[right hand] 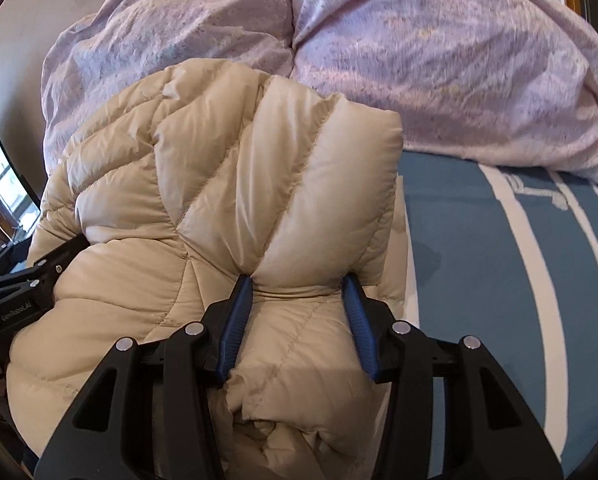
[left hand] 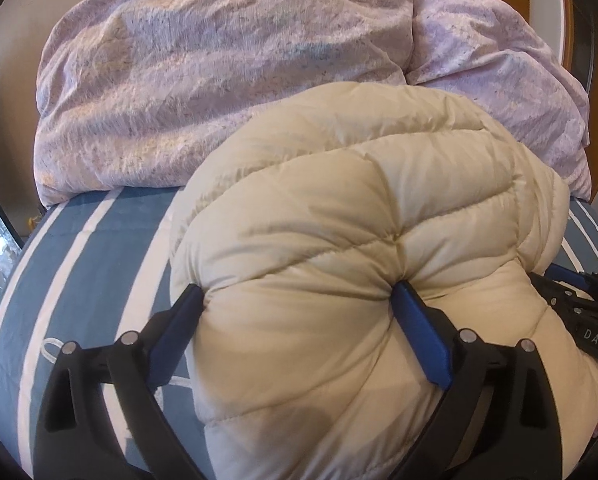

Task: Fold large clothes

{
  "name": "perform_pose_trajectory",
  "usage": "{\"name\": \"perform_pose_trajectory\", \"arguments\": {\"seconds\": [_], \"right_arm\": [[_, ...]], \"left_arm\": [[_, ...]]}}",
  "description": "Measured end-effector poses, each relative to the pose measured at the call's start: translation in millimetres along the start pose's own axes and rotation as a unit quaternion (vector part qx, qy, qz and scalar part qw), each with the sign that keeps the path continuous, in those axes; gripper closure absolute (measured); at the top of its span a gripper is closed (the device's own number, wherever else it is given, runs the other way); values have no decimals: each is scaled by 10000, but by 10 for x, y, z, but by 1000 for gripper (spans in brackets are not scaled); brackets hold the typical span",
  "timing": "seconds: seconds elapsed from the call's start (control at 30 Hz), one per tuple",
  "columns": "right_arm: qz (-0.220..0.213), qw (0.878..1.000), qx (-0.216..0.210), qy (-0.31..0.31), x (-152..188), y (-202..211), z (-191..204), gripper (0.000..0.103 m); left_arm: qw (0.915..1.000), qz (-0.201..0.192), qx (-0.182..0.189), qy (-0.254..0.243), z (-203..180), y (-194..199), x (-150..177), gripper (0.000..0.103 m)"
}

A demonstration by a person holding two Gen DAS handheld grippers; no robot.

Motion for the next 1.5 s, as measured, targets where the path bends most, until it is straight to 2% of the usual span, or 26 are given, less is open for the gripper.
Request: {"name": "perform_pose_trajectory", "arguments": {"seconds": [0.23,0.83,1.1,1.3,1.43,1.5], "right_arm": [[39,10000,-70,-55,-4,-58,4,54],[19,9999,-65,-135,15,-104,-36,54],[-269,9993,-165,-217,95,323,-70,54],[-619,9972,-404,75,211,730,103,54],[-498,9975,-388,319,319,677,224,57],[-274,9986,-176,411,412,517,228,58]], "left_arm": [[9998,70,85,134,10,-92,8,6],[9998,103,-93,137,20,-139,-13,2],[9998,-62,-123,127,76,215,86,3],[9995,-268,-86,-133,39,570,232,3],[9986,-236,-232,-406,-30,597,352,3],[9983,-198,-306,-451,-38,551,388,2]]}}
Point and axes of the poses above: each gripper's, at about its wrist camera, not at the fingertips, and y roughly against the way its jaws point, z to its left, x to its underside, the point moved 8 cm from there along -y, roughly the way its jaws point, and after that the axes turned 12 degrees about z, right-handed, at the moved point
